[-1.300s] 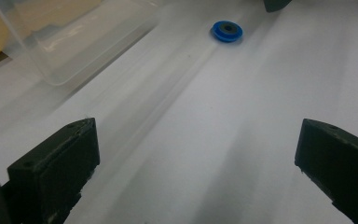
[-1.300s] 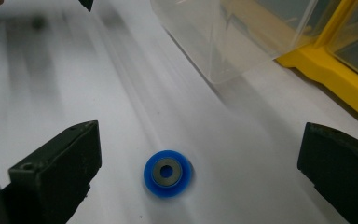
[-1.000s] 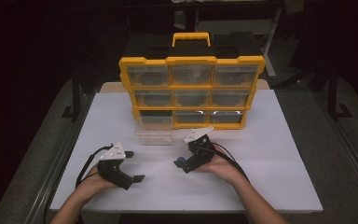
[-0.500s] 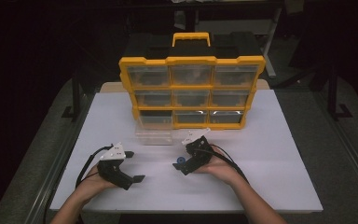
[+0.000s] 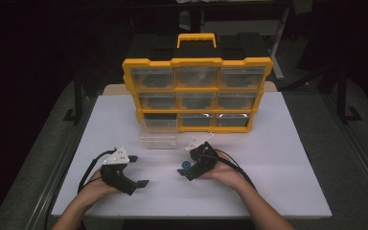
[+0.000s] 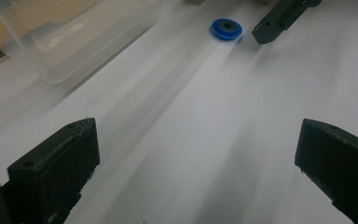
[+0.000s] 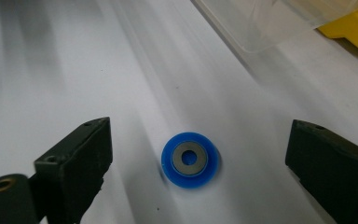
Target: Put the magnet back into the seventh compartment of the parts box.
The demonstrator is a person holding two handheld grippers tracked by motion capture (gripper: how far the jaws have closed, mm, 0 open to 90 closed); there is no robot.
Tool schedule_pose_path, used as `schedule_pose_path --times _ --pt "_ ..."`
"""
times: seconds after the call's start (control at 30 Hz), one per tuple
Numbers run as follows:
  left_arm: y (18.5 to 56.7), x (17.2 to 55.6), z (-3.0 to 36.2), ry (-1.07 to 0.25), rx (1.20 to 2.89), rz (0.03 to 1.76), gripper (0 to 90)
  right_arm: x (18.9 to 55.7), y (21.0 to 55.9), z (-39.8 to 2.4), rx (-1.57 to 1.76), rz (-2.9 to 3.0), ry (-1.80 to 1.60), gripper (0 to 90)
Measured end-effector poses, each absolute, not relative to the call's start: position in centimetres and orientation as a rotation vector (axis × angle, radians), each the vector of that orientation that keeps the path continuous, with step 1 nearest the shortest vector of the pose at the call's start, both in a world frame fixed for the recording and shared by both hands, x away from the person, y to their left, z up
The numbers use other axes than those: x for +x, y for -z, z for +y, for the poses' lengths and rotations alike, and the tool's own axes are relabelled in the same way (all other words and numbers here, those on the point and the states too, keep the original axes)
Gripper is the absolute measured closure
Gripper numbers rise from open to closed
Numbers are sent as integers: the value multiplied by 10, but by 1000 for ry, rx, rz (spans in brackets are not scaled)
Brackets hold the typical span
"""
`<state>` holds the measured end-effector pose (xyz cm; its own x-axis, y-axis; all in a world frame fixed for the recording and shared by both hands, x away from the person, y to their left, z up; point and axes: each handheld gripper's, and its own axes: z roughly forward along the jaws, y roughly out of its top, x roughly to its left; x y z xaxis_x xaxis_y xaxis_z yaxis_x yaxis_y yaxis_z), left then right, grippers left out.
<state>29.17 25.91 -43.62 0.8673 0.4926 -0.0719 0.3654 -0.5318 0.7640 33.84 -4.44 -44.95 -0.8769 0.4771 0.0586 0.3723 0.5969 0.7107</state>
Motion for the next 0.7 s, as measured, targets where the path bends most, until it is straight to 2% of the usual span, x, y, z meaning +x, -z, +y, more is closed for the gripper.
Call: schedule_pose_path --times 0.7 --pt "437 291 259 -191 2188 620 0 335 450 -43 686 2697 -1121 236"
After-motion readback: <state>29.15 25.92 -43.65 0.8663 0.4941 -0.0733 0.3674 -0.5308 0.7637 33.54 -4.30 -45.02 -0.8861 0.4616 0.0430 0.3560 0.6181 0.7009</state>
